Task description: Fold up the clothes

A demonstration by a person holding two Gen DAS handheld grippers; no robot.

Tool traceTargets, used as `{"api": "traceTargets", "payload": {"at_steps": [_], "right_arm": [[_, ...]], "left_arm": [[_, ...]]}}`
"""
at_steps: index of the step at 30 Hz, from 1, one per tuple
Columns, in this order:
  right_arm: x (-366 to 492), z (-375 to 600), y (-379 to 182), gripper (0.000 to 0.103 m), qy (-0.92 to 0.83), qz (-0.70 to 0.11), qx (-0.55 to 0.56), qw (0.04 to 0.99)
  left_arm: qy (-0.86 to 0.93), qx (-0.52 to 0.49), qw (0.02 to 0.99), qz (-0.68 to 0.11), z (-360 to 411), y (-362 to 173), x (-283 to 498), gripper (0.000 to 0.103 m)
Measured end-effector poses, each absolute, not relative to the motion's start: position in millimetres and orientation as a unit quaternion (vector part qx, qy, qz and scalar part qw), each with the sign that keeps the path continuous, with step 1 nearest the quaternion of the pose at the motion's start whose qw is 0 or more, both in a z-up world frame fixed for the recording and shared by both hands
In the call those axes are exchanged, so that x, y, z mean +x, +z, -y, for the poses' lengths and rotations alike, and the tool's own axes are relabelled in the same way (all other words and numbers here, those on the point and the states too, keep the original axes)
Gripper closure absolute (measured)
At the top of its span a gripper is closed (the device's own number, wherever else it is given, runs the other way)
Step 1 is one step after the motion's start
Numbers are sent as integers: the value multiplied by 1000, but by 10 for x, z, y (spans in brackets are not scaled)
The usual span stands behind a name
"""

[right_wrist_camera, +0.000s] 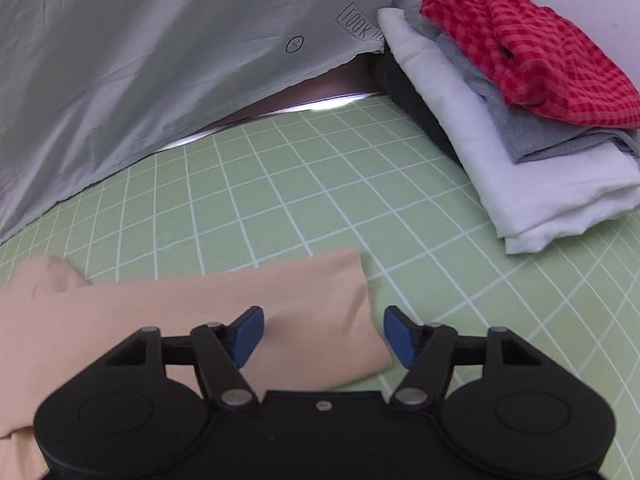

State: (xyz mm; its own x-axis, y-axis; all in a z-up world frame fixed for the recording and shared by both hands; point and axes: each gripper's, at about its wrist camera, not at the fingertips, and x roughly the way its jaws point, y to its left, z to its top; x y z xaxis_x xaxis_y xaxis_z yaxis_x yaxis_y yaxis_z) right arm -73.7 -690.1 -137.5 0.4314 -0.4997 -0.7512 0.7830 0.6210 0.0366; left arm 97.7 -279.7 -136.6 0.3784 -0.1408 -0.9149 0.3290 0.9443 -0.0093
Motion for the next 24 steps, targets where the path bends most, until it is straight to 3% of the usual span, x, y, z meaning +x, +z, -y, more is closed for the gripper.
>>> {"api": "traceTargets", "payload": {"at_steps": [1, 2, 15, 24], "right_arm": [[-721, 6913, -1394, 59, -385, -365, 192, 826], [-728, 6908, -1388, 101, -368, -360, 195, 835], [-1147, 5467, -543, 98, -250, -288, 97, 919], [-1434, 4252, -628, 98, -153, -318, 56, 934]], "left_arm": [[-141, 85, 825, -540, 2788, -1366, 975, 7], [-140, 85, 826, -540, 2774, -1353, 964, 7], [-158, 41, 855, -492, 2219, -786, 292, 7], [-172, 61, 853, -488, 1680, -676, -258, 7]]}}
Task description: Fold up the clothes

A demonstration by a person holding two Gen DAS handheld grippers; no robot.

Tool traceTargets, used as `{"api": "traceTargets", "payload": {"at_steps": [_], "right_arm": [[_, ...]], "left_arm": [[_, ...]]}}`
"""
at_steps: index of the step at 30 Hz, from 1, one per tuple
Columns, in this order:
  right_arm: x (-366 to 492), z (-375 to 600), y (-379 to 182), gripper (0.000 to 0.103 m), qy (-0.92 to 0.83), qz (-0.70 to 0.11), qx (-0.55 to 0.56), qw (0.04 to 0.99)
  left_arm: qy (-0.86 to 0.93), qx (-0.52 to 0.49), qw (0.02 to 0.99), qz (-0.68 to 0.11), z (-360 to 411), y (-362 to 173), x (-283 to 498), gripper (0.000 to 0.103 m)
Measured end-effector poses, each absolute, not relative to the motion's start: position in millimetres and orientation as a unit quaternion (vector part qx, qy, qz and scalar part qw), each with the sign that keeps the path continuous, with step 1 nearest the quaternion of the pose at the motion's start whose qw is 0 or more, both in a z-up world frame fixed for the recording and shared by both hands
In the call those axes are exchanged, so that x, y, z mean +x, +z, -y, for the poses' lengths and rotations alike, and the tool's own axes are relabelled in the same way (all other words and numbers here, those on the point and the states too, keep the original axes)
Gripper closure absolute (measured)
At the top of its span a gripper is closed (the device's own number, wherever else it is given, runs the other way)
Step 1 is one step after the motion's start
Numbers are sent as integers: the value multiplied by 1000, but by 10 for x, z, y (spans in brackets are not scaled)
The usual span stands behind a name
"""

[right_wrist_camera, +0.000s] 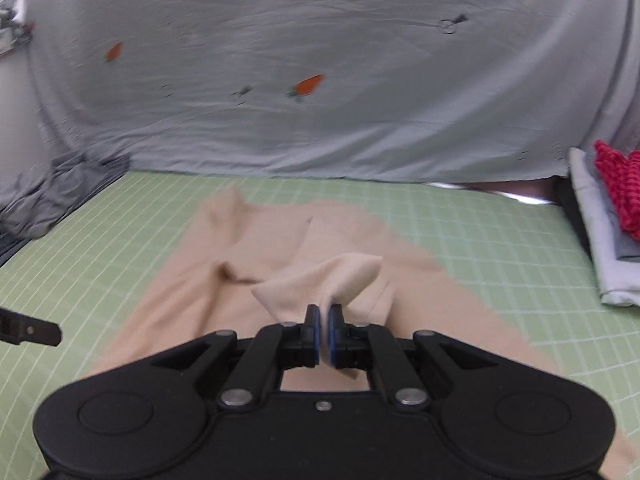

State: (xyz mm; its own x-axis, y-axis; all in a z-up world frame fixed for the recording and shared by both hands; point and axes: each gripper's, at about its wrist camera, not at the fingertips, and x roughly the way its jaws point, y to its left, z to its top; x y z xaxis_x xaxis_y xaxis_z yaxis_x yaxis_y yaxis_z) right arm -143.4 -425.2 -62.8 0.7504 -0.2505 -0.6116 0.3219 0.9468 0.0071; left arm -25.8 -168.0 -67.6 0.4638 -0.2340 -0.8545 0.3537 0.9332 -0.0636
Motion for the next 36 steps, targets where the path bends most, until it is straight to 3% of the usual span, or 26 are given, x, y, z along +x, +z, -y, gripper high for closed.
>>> {"api": "traceTargets", "payload": {"at_steps": [9, 22, 28, 31, 33, 36], "right_arm": [[-1555, 3454, -698, 98, -127, -334, 54, 932], [-1676, 2912, -913, 95, -131, -379, 73, 913], [-1795, 2891, -679, 79, -152, -332, 88, 927], [-1846, 2966, -564, 65, -182, -313, 87, 928], [-1900, 3060, -544, 48, -205, -311, 84, 924], [-1967, 3219, -588, 36, -235, -327, 78, 912]], "left_arm": [[-154, 60, 844, -510, 1037, -774, -492, 7], [-187, 71, 833, -516, 774, -821, -556, 7], [-186, 65, 834, -516, 767, -806, -539, 7], [-193, 63, 836, -510, 872, -775, -555, 7], [-200, 62, 837, -506, 981, -755, -576, 7], [-212, 60, 836, -502, 1178, -738, -617, 7]]}}
